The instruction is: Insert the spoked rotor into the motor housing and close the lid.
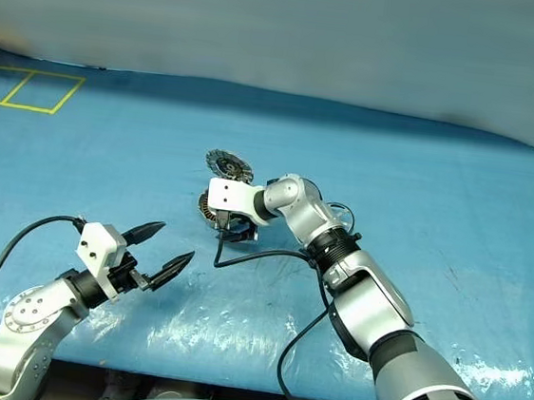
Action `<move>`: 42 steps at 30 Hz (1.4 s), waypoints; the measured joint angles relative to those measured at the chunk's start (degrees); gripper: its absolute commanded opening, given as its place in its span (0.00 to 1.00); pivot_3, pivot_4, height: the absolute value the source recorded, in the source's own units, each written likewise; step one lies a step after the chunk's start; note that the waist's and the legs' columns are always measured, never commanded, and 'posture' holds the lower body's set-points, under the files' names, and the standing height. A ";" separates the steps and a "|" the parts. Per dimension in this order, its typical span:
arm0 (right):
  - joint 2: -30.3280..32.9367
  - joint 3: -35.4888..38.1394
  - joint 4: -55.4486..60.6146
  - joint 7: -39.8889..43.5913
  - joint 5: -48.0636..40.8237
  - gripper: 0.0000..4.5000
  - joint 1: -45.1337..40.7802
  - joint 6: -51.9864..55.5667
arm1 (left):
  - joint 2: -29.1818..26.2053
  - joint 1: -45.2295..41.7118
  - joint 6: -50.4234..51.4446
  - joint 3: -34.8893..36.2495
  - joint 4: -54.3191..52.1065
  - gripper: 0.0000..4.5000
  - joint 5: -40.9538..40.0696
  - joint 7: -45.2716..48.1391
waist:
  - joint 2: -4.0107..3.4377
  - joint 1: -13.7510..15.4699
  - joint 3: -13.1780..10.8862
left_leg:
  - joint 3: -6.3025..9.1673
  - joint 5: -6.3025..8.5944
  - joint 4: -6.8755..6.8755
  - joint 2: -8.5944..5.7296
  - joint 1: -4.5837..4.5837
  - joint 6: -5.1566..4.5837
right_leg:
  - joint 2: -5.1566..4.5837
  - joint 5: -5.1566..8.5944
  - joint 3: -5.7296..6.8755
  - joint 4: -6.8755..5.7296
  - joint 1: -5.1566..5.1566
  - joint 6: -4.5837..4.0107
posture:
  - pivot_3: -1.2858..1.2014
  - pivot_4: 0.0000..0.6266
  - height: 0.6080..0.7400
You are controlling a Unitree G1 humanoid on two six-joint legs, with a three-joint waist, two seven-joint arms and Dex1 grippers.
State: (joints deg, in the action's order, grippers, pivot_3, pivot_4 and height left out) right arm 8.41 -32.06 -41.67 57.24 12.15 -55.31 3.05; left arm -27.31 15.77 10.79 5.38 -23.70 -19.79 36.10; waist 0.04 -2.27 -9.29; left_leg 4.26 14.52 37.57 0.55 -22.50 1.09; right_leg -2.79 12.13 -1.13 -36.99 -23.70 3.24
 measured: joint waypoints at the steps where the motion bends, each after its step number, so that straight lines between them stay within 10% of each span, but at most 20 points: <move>1: 0.27 -0.30 -0.01 -0.14 1.05 0.98 0.01 -0.17 | 0.02 -0.49 0.00 -0.32 0.00 1.00 0.11 -0.02 | 0.00 0.02 0.00 | 0.00 0.00 0.00 0.00 0.00 0.00 | 0.00 0.00 0.00 0.00 0.00 0.00 | 0.52 0.24 1.00; 9: -0.23 -0.97 0.23 -0.85 3.42 0.98 1.10 -1.77 | 0.08 -1.36 0.01 -1.57 0.00 1.00 0.70 0.18 | -0.01 -0.04 0.01 | -0.01 0.00 -0.02 0.00 0.07 0.00 | 0.00 0.00 -0.01 -0.01 0.05 -0.01 | 0.52 0.24 1.00; 16: -1.01 -2.44 1.04 -2.26 7.55 0.50 1.55 -4.39 | 0.08 -1.46 0.03 -1.54 0.00 1.00 0.69 0.15 | 0.01 -0.15 0.03 | -0.11 0.00 -0.17 0.01 0.55 0.01 | 0.00 0.10 -0.07 -0.05 0.39 -0.15 | 0.52 0.24 1.00; 42: 19.89 0.36 54.85 12.44 4.74 0.49 29.39 19.03 | 0.34 -5.73 0.62 -5.88 1.74 1.00 0.70 1.69 | 0.11 0.77 0.11 | -0.03 0.01 -0.30 0.06 0.91 0.03 | 0.01 0.63 0.01 0.06 0.83 -0.12 | 0.52 0.24 1.00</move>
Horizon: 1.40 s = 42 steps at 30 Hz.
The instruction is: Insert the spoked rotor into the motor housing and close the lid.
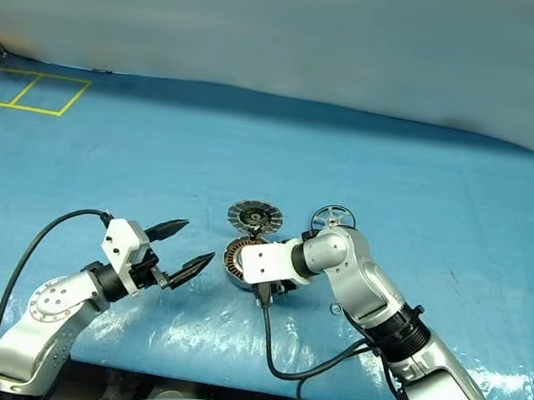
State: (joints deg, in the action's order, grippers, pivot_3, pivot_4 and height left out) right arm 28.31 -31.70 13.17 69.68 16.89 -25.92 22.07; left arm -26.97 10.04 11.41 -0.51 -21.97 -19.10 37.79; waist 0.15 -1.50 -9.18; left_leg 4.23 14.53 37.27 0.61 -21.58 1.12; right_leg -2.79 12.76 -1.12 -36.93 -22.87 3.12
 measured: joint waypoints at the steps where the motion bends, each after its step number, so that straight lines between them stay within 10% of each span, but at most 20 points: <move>1: -0.01 -0.04 0.50 -0.63 0.03 0.49 0.37 0.63 | -0.02 -0.53 0.28 -0.16 0.21 1.00 -0.01 0.34 | 0.03 0.01 0.02 | -0.01 0.00 0.02 0.00 0.00 0.00 | 0.00 0.00 0.00 0.00 0.02 0.01 | 0.52 0.24 1.00; 8: -0.78 -1.79 1.30 -5.59 0.97 1.00 2.53 2.29 | -0.28 -4.66 0.96 -2.17 2.50 1.00 0.21 2.36 | 0.22 0.02 0.13 | 0.02 0.00 0.02 -0.01 0.01 0.01 | 0.00 -0.01 0.01 0.01 0.04 0.02 | 0.52 0.24 1.00; 42: 2.56 36.29 20.74 -26.81 -25.05 1.00 44.01 19.15 | -1.41 -9.18 3.38 -8.14 4.15 1.00 0.38 9.01 | 0.32 0.61 -0.07 | -0.11 0.04 -0.07 -0.04 -0.24 -0.05 | -0.13 0.09 0.04 0.08 -0.23 0.02 | 0.52 0.24 1.00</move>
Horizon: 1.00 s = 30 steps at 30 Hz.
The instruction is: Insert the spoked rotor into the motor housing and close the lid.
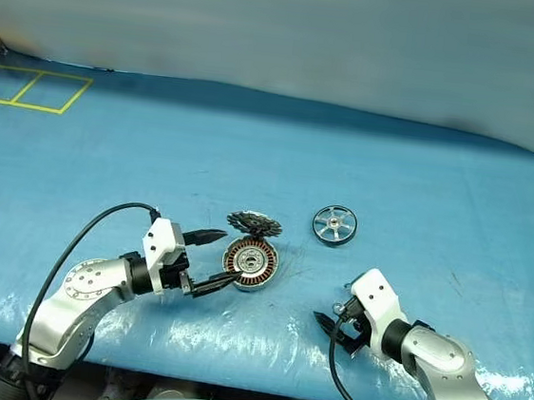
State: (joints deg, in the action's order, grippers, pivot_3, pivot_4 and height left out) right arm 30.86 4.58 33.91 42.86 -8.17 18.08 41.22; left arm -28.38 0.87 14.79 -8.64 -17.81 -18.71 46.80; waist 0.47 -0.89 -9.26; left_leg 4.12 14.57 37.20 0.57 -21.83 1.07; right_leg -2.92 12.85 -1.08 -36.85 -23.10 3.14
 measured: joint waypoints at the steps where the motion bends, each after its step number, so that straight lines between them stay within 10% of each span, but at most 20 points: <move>1: -0.09 -0.02 -0.47 -0.43 -0.31 1.00 0.71 -0.40 | -0.01 -0.28 0.00 -0.06 0.07 1.00 0.07 0.27 | 0.00 0.06 0.00 | 0.00 0.00 -0.04 0.00 -0.01 0.00 | 0.00 0.01 0.00 0.01 -0.02 -0.01 | 0.52 0.24 1.00; 12: 2.34 -0.10 -2.74 -2.17 -1.26 1.00 3.04 -4.75 | -0.56 -0.99 -0.02 -0.61 1.53 1.00 0.88 1.21 | 0.12 0.29 0.04 | 0.06 0.01 0.02 -0.02 0.03 -0.01 | -0.03 0.02 0.03 0.05 0.13 0.00 | 0.52 0.24 1.00; 24: 5.46 -1.00 -3.97 -3.10 -1.29 0.17 2.93 -6.15 | -0.59 -0.22 -0.15 -0.61 1.53 1.00 1.67 0.78 | 0.41 0.26 0.21 | 0.09 0.01 0.01 -0.01 0.11 -0.01 | -0.03 0.02 0.05 0.06 0.19 0.00 | 0.52 0.24 1.00; 30: 5.85 -1.85 -3.92 -3.28 -1.34 0.17 2.22 -6.06 | -0.57 0.11 -0.32 -0.61 1.53 1.00 1.84 0.73 | 0.52 0.19 0.27 | 0.08 0.01 0.01 0.01 0.12 -0.01 | -0.02 0.02 0.05 0.06 0.19 0.00 | 0.52 0.24 1.00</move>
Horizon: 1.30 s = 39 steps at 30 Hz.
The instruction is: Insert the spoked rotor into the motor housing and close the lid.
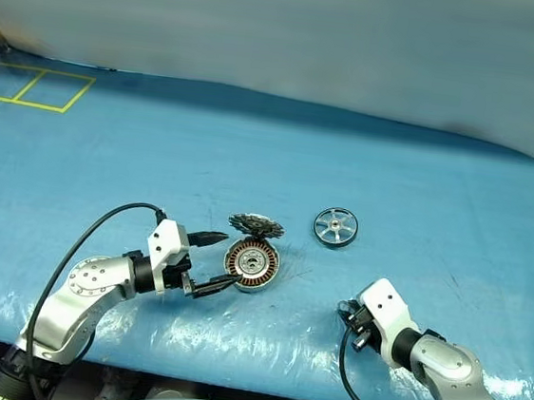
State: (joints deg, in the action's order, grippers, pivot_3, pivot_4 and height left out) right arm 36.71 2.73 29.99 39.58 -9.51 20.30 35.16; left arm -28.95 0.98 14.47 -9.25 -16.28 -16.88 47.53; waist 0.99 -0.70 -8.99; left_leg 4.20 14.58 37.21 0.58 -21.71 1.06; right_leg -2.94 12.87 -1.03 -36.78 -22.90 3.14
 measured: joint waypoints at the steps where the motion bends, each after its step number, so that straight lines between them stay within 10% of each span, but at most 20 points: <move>1: 0.00 0.01 0.00 0.01 -0.18 0.17 -0.42 0.25 | 0.00 0.09 -0.02 0.00 0.00 1.00 0.00 0.00 | 0.01 -0.04 -0.01 | 0.00 0.00 0.00 0.01 0.00 0.00 | 0.00 0.00 0.00 0.00 0.00 0.00 | 0.52 0.24 1.00; 15: -4.02 -5.93 7.01 1.25 -11.66 0.17 -17.23 5.05 | 0.22 0.44 -0.34 0.20 0.03 1.00 -0.04 -0.35 | -0.24 -0.02 -0.42 | 0.00 0.00 -0.11 -0.01 -0.24 0.00 | 0.04 -0.01 -0.02 -0.03 -0.31 0.02 | 0.52 0.24 1.00; 39: -10.39 -25.19 -13.79 3.11 -2.66 0.17 -34.96 -0.32 | 0.52 4.74 -1.23 1.25 -1.87 1.00 0.14 -3.76 | -0.26 -0.53 -0.46 | -0.03 -0.01 -0.07 -0.02 -0.29 0.00 | 0.04 -0.14 -0.05 -0.10 -0.42 0.15 | 0.52 0.24 1.00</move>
State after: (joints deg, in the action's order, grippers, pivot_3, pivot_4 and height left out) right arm 26.32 -22.45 16.19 42.69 -12.17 -14.65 34.84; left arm -28.43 5.72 13.25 -8.00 -18.15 -16.73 43.77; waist 0.73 -1.22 -9.45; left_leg 4.17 14.57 37.14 0.56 -22.00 1.06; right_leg -2.90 12.73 -1.07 -36.89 -23.32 3.29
